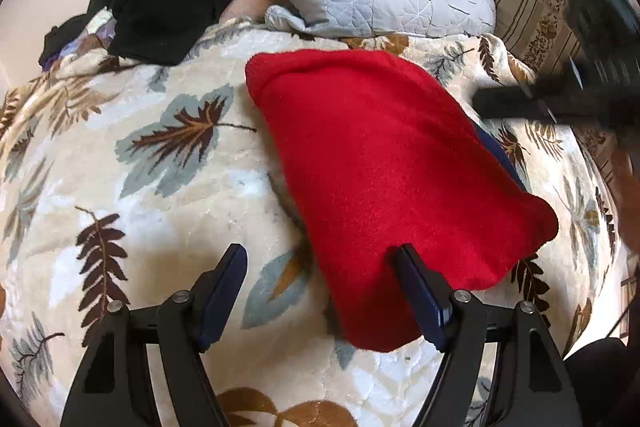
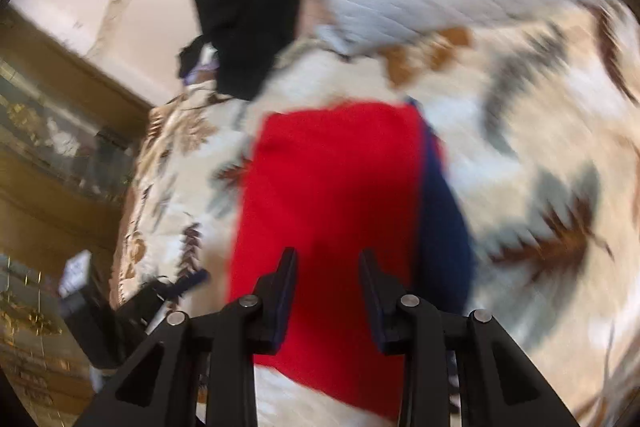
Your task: Fold small clothes
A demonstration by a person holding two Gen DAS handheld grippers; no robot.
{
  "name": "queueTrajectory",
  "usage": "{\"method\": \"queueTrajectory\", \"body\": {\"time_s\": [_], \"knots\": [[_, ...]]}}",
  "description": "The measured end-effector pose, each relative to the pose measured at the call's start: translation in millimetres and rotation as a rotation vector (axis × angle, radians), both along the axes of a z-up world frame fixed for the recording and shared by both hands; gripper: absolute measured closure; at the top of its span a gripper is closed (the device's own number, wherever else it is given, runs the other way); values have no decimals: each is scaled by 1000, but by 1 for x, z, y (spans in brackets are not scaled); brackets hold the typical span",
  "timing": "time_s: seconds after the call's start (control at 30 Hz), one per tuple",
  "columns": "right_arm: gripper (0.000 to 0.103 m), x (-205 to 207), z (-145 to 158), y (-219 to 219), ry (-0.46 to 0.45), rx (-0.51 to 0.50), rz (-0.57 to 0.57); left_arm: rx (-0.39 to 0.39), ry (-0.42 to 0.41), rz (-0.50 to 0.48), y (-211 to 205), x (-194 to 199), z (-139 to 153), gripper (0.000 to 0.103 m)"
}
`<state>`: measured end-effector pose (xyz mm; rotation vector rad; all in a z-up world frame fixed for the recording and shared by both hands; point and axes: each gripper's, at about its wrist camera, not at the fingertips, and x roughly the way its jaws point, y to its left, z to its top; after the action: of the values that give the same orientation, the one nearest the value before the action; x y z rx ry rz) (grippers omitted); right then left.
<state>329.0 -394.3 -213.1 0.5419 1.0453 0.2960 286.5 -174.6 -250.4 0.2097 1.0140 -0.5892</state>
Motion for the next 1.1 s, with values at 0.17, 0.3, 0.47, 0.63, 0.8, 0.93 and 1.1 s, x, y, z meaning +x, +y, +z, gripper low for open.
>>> {"method": "queueTrajectory", "body": {"time_s": [0.17,0.3,0.47,0.63,0.8,0.93,1.1], "knots": [[68,75,-14,43,79,37,123,-61,98,6,7,11,-14,24],[67,133,-44,63,136,6,106,-65,95,-3,8,12,-16,24],[71,161,-56,47,88,10,-90,-54,72,-29,6,10,-15,24],[67,122,-29,15,-29,51,-178,-90,79,-25,16,14,-7,24],[67,48,-8,-12,-71,4,-158,-115,-32,83,37,18,17,24],[68,-8,-18,-22,-44,-13,-168,-7,2,100,29,22,0,24],[69,-38,-52,-11,38,-71,-174,75,-23,88,15,15,-10,25]]}}
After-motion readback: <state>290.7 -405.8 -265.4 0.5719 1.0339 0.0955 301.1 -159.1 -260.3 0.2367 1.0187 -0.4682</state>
